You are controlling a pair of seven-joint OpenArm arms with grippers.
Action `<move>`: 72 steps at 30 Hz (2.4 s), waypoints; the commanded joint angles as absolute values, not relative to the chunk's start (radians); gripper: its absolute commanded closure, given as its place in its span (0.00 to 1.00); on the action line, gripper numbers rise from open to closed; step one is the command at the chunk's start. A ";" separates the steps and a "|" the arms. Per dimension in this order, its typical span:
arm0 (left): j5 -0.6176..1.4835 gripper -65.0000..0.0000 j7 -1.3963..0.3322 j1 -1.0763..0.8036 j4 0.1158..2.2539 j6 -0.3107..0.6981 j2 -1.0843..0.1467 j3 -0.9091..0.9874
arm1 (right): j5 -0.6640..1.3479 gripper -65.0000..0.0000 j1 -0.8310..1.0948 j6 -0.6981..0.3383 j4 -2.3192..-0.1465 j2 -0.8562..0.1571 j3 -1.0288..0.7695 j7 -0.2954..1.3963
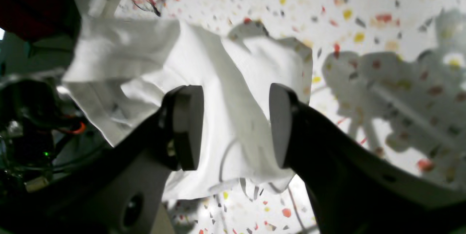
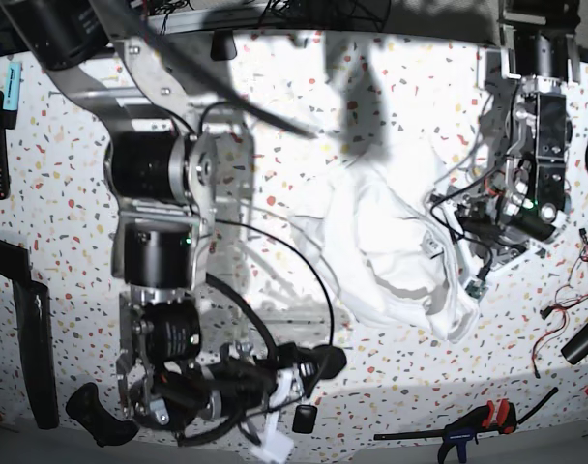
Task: Fold the T-shirt properly
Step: 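Carry the lifted end with the right gripper over onto the left gripper's fold, then press and adjust the stacked shirt with both grippers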
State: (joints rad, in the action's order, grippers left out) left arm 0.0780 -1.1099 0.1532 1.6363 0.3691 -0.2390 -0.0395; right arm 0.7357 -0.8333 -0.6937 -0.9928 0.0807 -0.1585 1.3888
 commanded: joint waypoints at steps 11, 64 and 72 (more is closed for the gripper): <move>0.052 0.53 -1.091 0.238 1.657 0.365 -0.384 -0.035 | 0.762 0.56 -0.796 -0.698 -1.008 0.091 -0.098 1.353; 0.519 0.53 -1.063 -0.055 2.190 0.363 -0.492 -0.035 | 0.286 0.56 -0.778 -0.653 -1.006 0.123 0.022 0.822; 0.593 0.53 -1.037 -0.195 2.188 0.431 -0.301 -0.035 | 0.237 0.56 -0.779 -0.654 -0.917 0.157 0.020 0.738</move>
